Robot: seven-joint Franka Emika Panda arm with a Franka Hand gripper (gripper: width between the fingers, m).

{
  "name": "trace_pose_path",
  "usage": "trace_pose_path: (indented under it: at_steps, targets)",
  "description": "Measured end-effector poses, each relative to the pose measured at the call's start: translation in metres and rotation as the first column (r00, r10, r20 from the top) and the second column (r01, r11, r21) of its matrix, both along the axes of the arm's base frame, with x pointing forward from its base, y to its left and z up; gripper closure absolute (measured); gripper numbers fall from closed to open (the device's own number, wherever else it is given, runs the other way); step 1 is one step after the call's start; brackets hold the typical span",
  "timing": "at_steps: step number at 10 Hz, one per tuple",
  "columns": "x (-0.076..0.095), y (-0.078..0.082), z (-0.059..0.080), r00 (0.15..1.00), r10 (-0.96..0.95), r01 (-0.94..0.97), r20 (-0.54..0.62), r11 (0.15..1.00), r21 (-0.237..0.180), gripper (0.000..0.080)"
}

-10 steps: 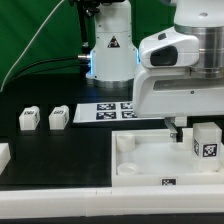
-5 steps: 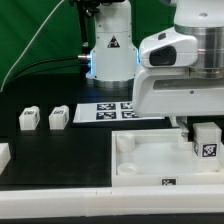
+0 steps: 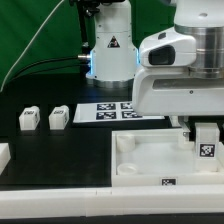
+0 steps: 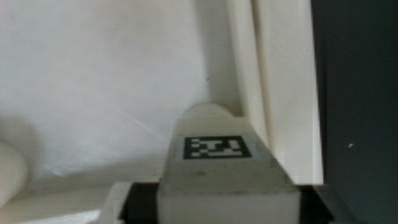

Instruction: Assemble one leg

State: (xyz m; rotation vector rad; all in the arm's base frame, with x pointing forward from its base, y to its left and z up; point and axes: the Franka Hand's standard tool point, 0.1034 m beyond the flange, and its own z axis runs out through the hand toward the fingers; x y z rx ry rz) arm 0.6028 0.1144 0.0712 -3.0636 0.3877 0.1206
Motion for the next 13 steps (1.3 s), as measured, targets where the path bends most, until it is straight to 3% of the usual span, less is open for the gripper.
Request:
trace_pose_path:
  at_steps: [4,8,9,10,11,13]
  targets:
    - [-0.002,-0.014,0.000,0.932,-0.362,0.363,0.024,0.931,-0.048,0.0505]
    - [-0.002,-0.029,0.001,0.865,-0.501,0.501,0.030,0.861,-0.084,0.0497]
    - [-0.002,-0.028,0.001,0.866,-0.500,0.501,0.030,0.862,-0.084,0.0412]
    - [-0.002,-0.028,0.000,0.866,-0.500,0.501,0.029,0.862,-0.084,0.0234]
    - [-0.002,-0.028,0.000,0.866,-0.500,0.501,0.029,0.862,-0.084,0.0176]
    - [-0.003,-0.028,0.000,0.866,-0.500,0.500,0.029,0.862,-0.085,0.0154]
